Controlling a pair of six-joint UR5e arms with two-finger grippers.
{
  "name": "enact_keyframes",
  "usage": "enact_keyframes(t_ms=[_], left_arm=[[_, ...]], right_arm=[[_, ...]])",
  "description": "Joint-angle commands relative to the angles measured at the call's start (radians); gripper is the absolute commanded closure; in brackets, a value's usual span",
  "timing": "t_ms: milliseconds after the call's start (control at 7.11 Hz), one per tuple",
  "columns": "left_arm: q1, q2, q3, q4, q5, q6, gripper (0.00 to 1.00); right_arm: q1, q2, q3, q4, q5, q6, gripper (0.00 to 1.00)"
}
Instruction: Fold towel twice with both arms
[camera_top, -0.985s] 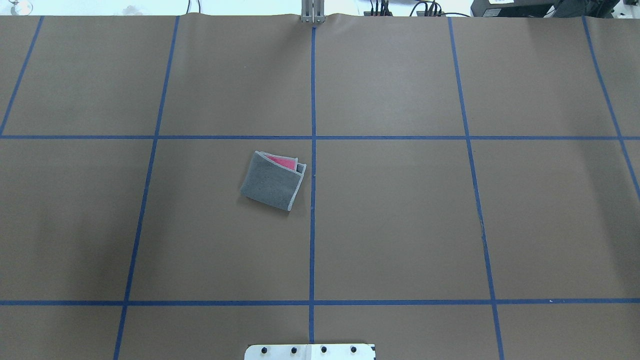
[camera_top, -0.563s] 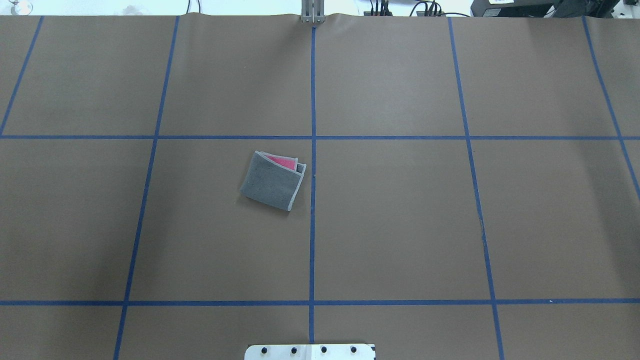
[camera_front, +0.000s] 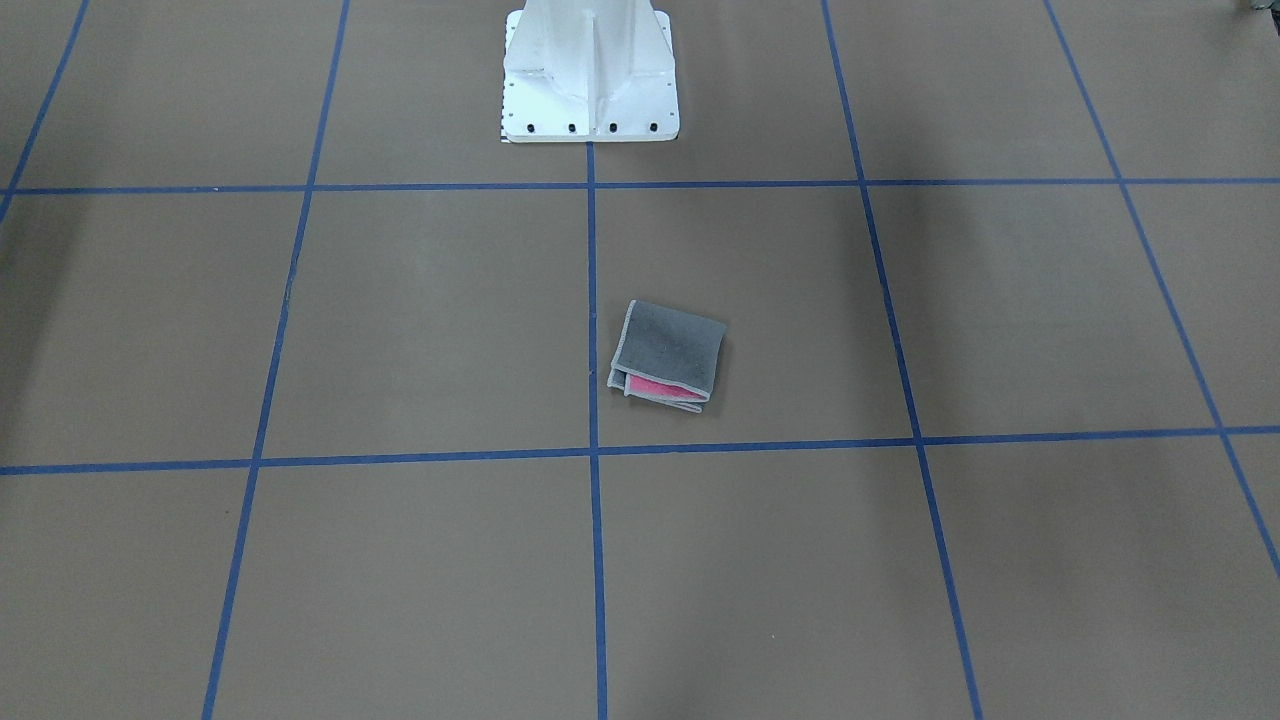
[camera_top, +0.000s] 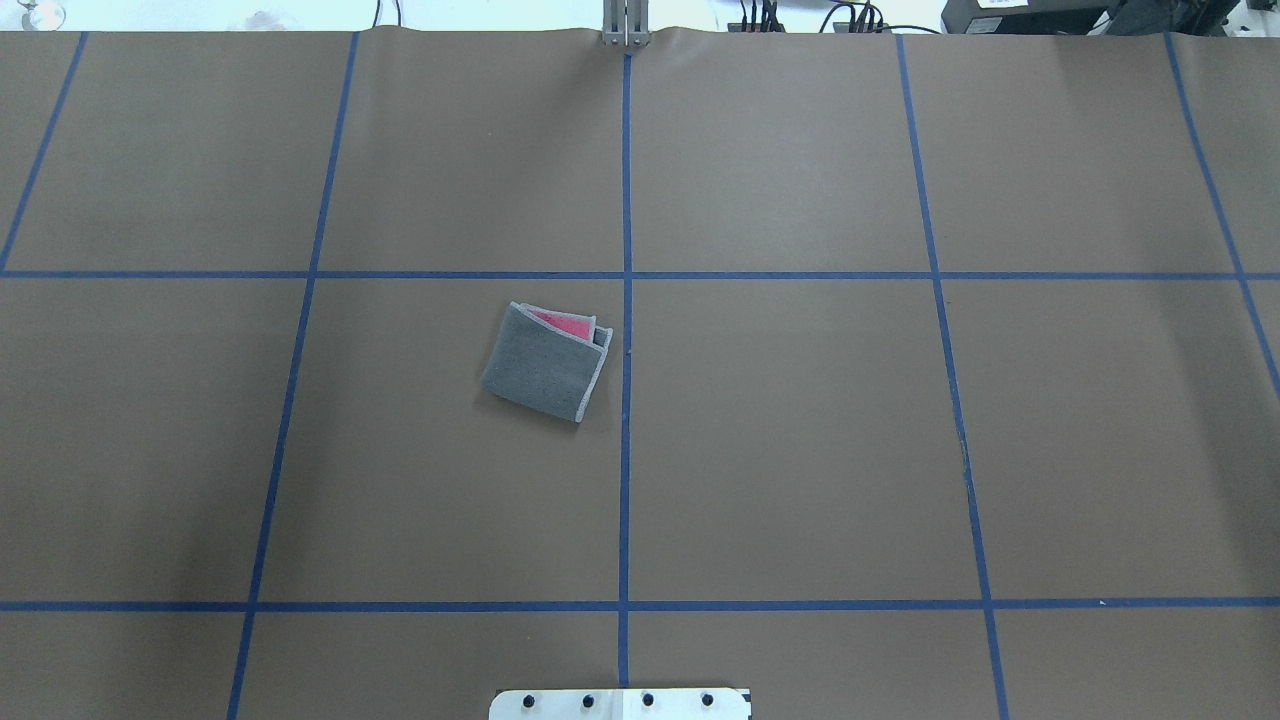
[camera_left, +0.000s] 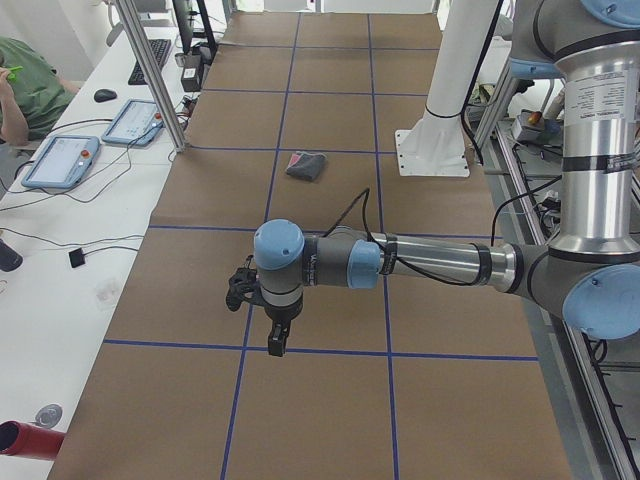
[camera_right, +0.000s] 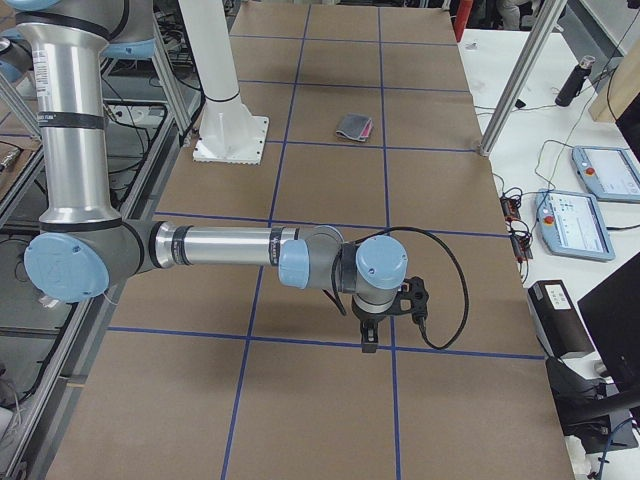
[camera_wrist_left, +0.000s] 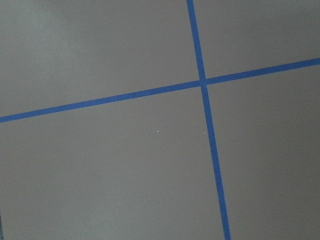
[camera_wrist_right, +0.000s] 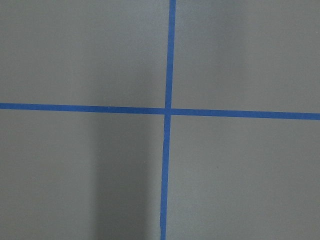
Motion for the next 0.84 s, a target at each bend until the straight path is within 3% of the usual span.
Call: enact_keyframes(t_ms=[0, 422, 563, 703], left_arm=[[0.004, 0.003, 0.008, -0.023, -0.016, -0.020, 0.00], [0.006, 0.001, 0.005, -0.020, -0.016, -0.021, 0.00], [0.006, -0.001, 0.005, -0.020, -0.016, -0.021, 0.00], [0.006, -0.001, 0.005, -0.018, -0.016, -0.021, 0.00]], right_arm=[[0.000, -0.004, 0.000, 0.000, -0.001, 0.000, 0.00], [0.000, -0.010, 0.000, 0.003, -0.004, -0.001, 0.00], [0.000, -0.008, 0.011, 0.005, -0.034, -0.001, 0.00], [-0.001, -0.014, 0.075, -0.007, -0.128, 0.011, 0.00]])
